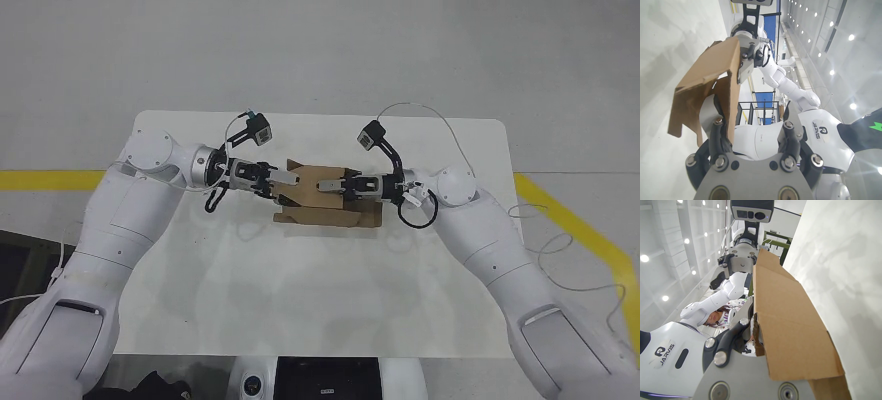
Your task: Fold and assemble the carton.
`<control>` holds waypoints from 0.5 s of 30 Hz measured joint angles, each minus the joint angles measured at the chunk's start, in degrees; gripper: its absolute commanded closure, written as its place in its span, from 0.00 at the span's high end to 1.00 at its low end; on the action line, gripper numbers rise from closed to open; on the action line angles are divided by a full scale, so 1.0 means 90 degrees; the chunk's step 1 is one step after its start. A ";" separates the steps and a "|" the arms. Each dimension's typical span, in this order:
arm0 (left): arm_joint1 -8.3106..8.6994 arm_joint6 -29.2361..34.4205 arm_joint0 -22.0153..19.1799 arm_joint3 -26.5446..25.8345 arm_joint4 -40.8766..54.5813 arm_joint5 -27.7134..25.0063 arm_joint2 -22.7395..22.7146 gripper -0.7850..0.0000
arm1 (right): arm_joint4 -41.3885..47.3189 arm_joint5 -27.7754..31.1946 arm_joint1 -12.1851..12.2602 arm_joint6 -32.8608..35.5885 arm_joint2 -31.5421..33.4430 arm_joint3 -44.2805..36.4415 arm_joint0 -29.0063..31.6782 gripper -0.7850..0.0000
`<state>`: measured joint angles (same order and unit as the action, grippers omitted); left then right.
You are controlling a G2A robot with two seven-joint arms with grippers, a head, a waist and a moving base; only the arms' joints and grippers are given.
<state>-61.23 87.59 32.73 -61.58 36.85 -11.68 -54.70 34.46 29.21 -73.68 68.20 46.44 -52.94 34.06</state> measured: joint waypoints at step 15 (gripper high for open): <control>0.0076 0.0045 0.0106 -0.0291 0.0779 0.0445 -0.0272 1.00 | -0.0730 -0.0341 -0.0009 -0.0448 0.0055 -0.0263 0.0138 0.00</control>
<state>-60.54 88.00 33.68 -64.20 43.86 -7.67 -57.15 27.89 26.15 -73.76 64.17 46.94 -55.31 35.30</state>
